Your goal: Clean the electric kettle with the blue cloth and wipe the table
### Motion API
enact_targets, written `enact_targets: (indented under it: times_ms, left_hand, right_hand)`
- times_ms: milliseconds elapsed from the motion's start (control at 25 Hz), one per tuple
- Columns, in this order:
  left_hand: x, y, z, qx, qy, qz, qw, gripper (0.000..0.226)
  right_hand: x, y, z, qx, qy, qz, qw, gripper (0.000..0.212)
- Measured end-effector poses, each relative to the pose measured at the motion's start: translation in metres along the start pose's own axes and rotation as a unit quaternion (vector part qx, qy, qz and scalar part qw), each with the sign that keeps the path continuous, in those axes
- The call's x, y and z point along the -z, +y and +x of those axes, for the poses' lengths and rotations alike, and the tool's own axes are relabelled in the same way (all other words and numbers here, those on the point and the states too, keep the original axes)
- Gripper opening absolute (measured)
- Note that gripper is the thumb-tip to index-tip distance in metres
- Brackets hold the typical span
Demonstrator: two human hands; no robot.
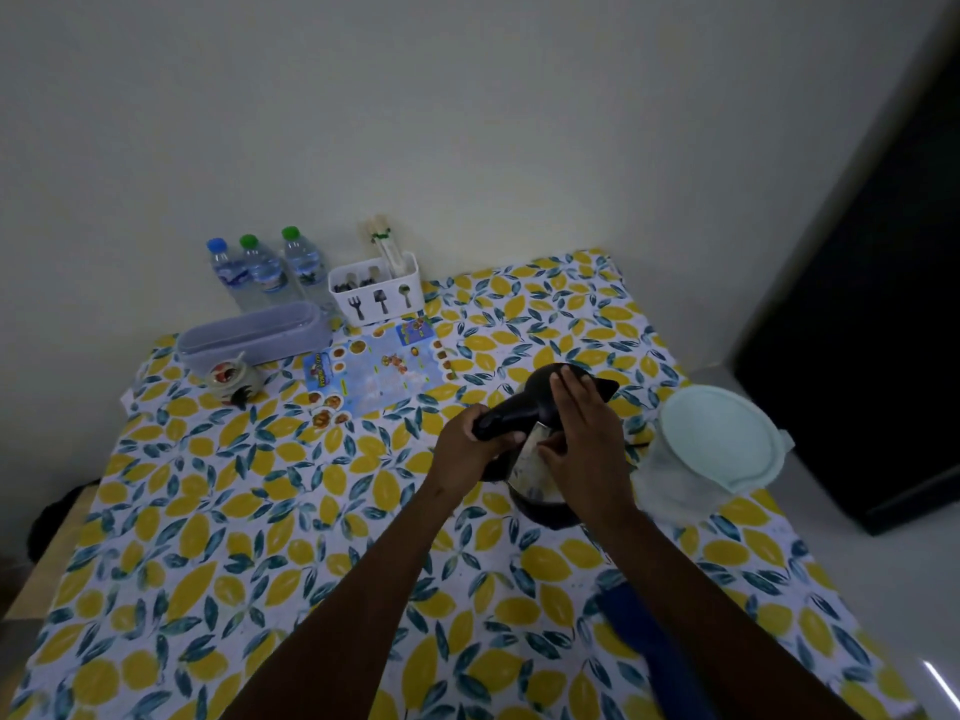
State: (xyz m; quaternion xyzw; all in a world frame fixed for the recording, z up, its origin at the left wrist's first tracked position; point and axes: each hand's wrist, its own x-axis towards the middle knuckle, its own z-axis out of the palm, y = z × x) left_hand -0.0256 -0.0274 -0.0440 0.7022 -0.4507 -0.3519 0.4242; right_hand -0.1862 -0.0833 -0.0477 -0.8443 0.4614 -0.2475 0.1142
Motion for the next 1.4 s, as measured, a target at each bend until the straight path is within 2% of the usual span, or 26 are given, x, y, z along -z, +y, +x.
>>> enact_targets:
  times_ms: [280,520,680,760,880,1120,1280,1320,1400]
  left_hand:
    - [-0.005,-0.011,0.009,0.013,-0.045,-0.005,0.999,0.023]
    - [0.003,-0.019,0.013,0.013,-0.068,0.008,0.998,0.032]
    - [0.006,-0.018,0.017,0.021,-0.093,-0.002,0.995,0.024]
    - [0.004,-0.024,0.016,0.019,-0.1,0.008,0.995,0.032]
    - [-0.002,-0.031,0.011,0.009,-0.086,0.03,0.996,0.056]
    - [-0.003,-0.028,0.007,-0.008,-0.072,0.082,0.994,0.035]
    - [-0.003,-0.016,-0.008,-0.063,-0.029,0.137,0.988,0.044]
    - [0.0,-0.017,-0.011,-0.093,-0.021,0.144,0.985,0.046]
    - [0.008,-0.015,-0.018,-0.099,-0.008,0.166,0.981,0.049]
  right_hand:
    - [-0.007,0.006,-0.01,-0.009,0.003,-0.023,1.0,0.096]
    - [-0.014,-0.001,-0.013,-0.015,0.001,-0.027,1.0,0.1]
    - [-0.018,-0.005,-0.015,-0.047,0.014,-0.007,0.999,0.097]
    - [-0.02,-0.007,-0.015,-0.066,0.024,0.011,0.997,0.093]
    - [-0.021,-0.004,-0.021,-0.059,0.021,0.003,0.998,0.092]
    - [-0.023,-0.005,-0.023,-0.048,0.02,-0.018,0.998,0.09]
    - [-0.02,-0.006,-0.024,-0.04,0.033,-0.066,0.996,0.086]
    - [-0.02,-0.006,-0.024,-0.031,0.036,-0.084,0.995,0.082]
    - [-0.015,-0.009,-0.023,-0.003,0.05,-0.098,0.994,0.066]
